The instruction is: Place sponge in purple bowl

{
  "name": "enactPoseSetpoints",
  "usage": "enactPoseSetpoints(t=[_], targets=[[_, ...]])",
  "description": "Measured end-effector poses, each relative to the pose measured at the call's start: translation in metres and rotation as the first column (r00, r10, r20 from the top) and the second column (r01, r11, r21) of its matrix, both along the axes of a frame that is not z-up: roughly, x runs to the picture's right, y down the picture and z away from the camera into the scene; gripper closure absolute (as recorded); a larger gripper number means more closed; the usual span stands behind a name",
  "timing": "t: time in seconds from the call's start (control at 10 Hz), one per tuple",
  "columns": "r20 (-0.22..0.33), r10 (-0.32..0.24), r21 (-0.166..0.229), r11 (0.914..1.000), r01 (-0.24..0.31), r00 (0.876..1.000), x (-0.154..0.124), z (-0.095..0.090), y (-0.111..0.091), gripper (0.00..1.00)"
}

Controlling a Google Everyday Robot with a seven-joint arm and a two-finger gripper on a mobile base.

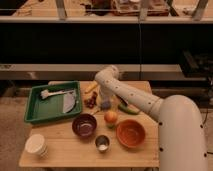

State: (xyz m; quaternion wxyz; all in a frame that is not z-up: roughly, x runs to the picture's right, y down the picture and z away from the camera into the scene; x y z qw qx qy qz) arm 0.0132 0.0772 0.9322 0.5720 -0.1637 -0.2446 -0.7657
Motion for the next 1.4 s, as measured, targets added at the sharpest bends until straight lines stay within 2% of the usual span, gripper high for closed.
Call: enactPoseSetpoints(t=[0.4,0.7,0.9,1.1,1.3,1.4], targets=[[-0.011,0.006,-0.006,1.0000,-0.006,1.000,0.001,0.007,0.007,0.46],[-0.001,0.035,0.014,0.9993,-0.035,0.999,0.006,-0.003,-0.003,0.46],[0.051,0.074,0.021,0.9969,-0.075,0.996,0.008,-0.036,-0.025,0.46],[0.128,0.079,0.017,0.9965,-0.082,0.989,0.008,-0.076,-0.041,0.46],[0.269,0.062,-0.018,0.9981,-0.060,0.961,0.004,-0.134,-0.038,0.46],[0.322,0.051,-0.030,0.9986,-0.043,0.945,0.003,-0.152,-0.029,0.46]])
